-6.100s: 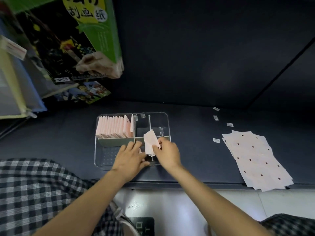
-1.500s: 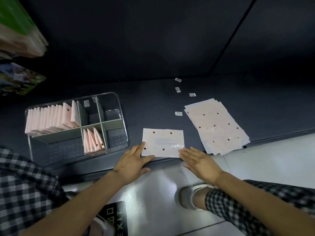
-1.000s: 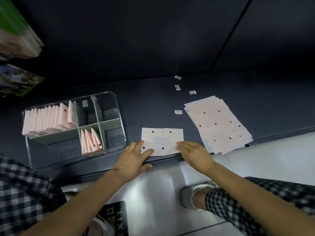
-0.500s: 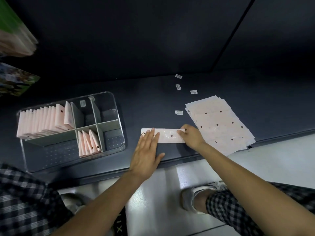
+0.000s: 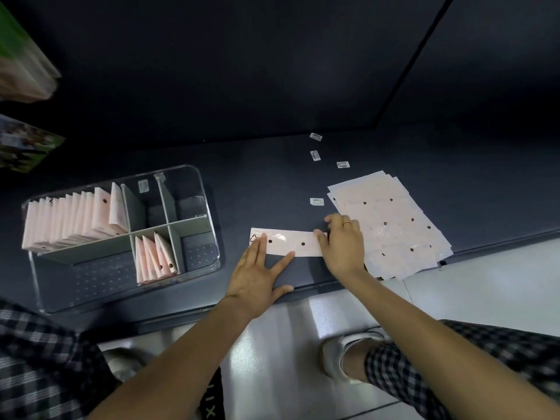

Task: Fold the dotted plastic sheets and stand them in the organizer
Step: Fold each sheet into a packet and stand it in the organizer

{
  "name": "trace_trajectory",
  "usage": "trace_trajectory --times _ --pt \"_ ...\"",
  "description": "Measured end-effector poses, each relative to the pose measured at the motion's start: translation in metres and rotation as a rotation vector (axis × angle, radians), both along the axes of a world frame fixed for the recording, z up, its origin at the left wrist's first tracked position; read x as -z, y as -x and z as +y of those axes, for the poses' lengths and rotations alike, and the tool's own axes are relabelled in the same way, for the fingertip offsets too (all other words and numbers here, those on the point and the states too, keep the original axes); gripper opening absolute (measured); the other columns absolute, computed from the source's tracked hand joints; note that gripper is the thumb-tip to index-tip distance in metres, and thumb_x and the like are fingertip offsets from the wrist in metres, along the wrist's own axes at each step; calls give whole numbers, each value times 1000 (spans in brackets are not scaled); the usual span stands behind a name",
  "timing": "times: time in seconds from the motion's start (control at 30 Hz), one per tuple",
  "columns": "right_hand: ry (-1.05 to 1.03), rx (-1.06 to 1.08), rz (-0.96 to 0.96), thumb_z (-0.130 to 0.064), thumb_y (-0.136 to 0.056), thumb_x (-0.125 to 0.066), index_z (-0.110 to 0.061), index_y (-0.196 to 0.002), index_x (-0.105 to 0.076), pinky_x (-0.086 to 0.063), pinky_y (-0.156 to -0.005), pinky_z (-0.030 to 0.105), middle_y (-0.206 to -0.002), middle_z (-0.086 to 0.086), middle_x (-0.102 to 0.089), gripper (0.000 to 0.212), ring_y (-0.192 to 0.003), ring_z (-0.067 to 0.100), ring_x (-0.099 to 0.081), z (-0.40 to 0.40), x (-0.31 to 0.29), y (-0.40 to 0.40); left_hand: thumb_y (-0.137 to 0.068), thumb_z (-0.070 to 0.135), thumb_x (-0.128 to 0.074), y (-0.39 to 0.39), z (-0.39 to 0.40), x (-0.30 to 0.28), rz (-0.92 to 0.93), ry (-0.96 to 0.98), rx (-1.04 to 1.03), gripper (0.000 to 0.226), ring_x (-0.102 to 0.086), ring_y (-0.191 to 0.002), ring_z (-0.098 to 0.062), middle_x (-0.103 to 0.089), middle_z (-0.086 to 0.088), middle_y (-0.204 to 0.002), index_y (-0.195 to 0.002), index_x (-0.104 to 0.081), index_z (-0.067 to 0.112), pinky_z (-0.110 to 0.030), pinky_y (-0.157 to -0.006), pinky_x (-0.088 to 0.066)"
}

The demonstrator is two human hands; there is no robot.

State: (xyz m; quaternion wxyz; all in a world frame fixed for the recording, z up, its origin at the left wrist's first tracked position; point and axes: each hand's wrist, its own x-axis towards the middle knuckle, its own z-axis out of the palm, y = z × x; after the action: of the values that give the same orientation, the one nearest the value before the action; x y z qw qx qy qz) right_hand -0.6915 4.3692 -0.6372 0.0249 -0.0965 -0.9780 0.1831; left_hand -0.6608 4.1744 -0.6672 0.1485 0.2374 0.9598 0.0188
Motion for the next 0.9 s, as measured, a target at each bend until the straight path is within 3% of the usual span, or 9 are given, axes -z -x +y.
trace_trajectory --times 0.1,0.2,0.37,0.5,0.67,0.77,0.9 --pt "-130 -379 277 -14 -86 -65 -8 -110 -65 -51 -87 42 -115 9 -65 25 -106 33 -60 -16 1 -23 -88 71 -24 0 1 1 -6 -6 -9 69 15 -144 -33 18 -23 -154 -146 7 47 -39 -116 6" --pt "-195 -668 206 -16 -85 -68 -3 -120 -63 -48 -98 44 -127 10 -61 37 -120 27 -56 -21 16 -42 -89 69 -26 1 0 1 -11 -10 0 70 15 -144 -34 18 -23 -154 -147 3 44 -39 -116 6" --pt "-300 -654 188 -20 -79 -75 -3 -118 -64 -50 -95 44 -127 9 -61 44 -117 24 -59 20 23 -49 -88 71 -23 1 0 0 -7 2 -4 69 14 -144 -32 17 -22 -155 -145 9 48 -39 -116 4" --pt "-313 -698 240 -18 -74 -79 -7 -104 -72 -53 -91 41 -116 7 -68 34 -105 21 -66 43 17 -43 -88 71 -23 1 0 -2 -17 -4 -10 68 14 -144 -33 16 -21 -155 -145 7 49 -40 -117 2" --pt "-308 -698 228 -5 -51 -90 -8 -75 -72 -57 -64 30 -94 7 -73 30 -75 23 -70 36 12 -29 -89 70 -25 1 1 -5 -38 4 -17 67 13 -144 -33 16 -21 -155 -145 4 48 -40 -117 2" --pt "-445 -747 214 3 -42 -83 -8 -64 -66 -51 -54 25 -82 7 -72 30 -65 24 -66 29 8 -21 -89 69 -27 2 2 -8 -65 3 -26 67 13 -144 -32 15 -21 -156 -146 1 48 -39 -117 3" --pt "-506 -737 293 -2 -49 -72 -10 -61 -65 -42 -49 24 -63 4 -62 16 -57 22 -59 18 -1 -17 -89 66 -34 2 3 -16 -46 -34 -55 63 9 -144 -32 8 -21 -156 -146 -14 46 -41 -117 6"
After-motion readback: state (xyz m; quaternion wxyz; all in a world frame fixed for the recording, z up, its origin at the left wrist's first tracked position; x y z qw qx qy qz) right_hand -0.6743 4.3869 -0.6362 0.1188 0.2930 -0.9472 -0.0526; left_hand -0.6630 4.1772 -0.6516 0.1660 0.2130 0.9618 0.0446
